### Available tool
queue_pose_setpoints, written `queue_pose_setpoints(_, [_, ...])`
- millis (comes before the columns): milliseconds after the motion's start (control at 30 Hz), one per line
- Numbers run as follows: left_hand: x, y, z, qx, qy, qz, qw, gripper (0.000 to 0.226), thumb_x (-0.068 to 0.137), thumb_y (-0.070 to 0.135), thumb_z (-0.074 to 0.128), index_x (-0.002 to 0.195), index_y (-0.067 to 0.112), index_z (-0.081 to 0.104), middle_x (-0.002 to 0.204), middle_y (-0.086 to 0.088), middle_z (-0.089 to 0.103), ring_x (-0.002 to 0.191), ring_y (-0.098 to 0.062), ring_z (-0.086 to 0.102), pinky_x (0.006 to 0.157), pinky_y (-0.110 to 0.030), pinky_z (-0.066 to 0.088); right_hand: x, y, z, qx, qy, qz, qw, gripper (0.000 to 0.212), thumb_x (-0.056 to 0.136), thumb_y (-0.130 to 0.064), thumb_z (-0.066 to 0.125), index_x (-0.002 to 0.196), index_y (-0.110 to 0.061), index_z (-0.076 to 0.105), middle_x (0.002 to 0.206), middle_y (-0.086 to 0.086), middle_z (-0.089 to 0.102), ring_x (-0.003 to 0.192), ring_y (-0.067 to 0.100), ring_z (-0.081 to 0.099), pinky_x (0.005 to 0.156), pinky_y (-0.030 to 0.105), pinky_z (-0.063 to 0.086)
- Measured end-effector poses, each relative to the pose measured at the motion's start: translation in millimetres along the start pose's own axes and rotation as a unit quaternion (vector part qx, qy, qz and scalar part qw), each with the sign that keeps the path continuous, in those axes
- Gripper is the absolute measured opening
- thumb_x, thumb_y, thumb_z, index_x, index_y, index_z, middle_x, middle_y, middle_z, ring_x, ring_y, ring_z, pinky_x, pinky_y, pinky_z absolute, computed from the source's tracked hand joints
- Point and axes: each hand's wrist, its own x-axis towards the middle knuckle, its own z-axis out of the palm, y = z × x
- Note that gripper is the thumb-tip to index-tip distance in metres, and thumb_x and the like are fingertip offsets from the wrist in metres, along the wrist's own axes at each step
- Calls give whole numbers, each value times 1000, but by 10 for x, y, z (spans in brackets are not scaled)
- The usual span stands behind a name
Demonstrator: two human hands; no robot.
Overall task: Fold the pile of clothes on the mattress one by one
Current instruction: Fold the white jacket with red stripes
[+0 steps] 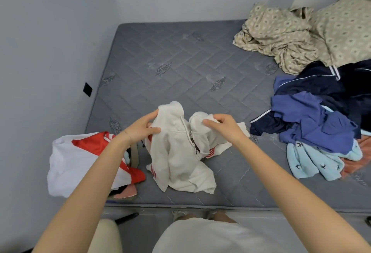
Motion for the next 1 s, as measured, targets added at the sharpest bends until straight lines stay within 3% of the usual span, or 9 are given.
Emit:
queue_pose_setpoints(67, [14,7,52,12,25,8,1000,69,91,1,59,149,23,28,140,8,50,112,-2,60,92,-17,47,-20,-96,48,-30,39,-53,997,51,85,-29,71,59,-8,32,64,4,23,61,14,24,58,32,18])
queue_pose_setpoints(133, [30,52,73,46,78,25,996,69,91,8,63,150,19,28,149,5,40,130,-10,46,106,-27,39,-58,-197,75,-40,80,-87,992,52,84,-28,70,59,-14,27,63,1,19,60,13,21,57,32,16])
queue_pose_setpoints(200, [24,165,76,44,115,58,991,67,90,14,64,149,21,32,148,9,40,133,-7,41,108,-27,35,-117,-329,56,-41,116,-107,987,53,85,-26,70,59,-20,23,59,-6,18,57,10,19,54,30,15])
queue_pose_setpoints(333, [-55,602,42,-1,168,150,974,56,90,14,63,142,27,45,133,27,50,118,17,46,94,-4,36,-233,-729,-56,-24,154,-162,974,53,85,-21,68,58,-22,22,55,-10,19,54,7,20,51,24,16])
queue_pose_setpoints(633, [-287,1589,51,-71,321,282,901,38,89,14,65,120,35,61,112,28,63,110,7,57,88,-10,46,-569,-1661,-489,-35,216,-288,932,46,87,-20,66,59,-5,33,58,0,26,57,8,25,53,26,20])
queue_pose_setpoints(800, [-593,2003,145,-90,340,336,874,30,87,19,67,117,22,68,115,11,69,110,-6,62,94,-28,50,-932,-2028,-742,-53,219,-337,914,44,88,-17,66,61,5,39,63,22,31,59,11,27,55,30,21])
queue_pose_setpoints(900, [-857,2210,147,-103,350,368,856,22,83,30,68,104,26,74,103,9,73,98,-8,66,82,-25,51,-1194,-2182,-927,-20,211,-371,904,39,87,-20,66,66,9,49,63,21,34,60,9,31,53,24,23])
queue_pose_setpoints(1000, [-1075,2406,172,-133,338,396,844,11,82,31,68,90,29,76,87,12,73,80,-4,64,69,-19,49,-1399,-2334,-1098,7,204,-405,891,27,86,-21,66,75,3,65,64,17,51,61,6,42,54,20,31])
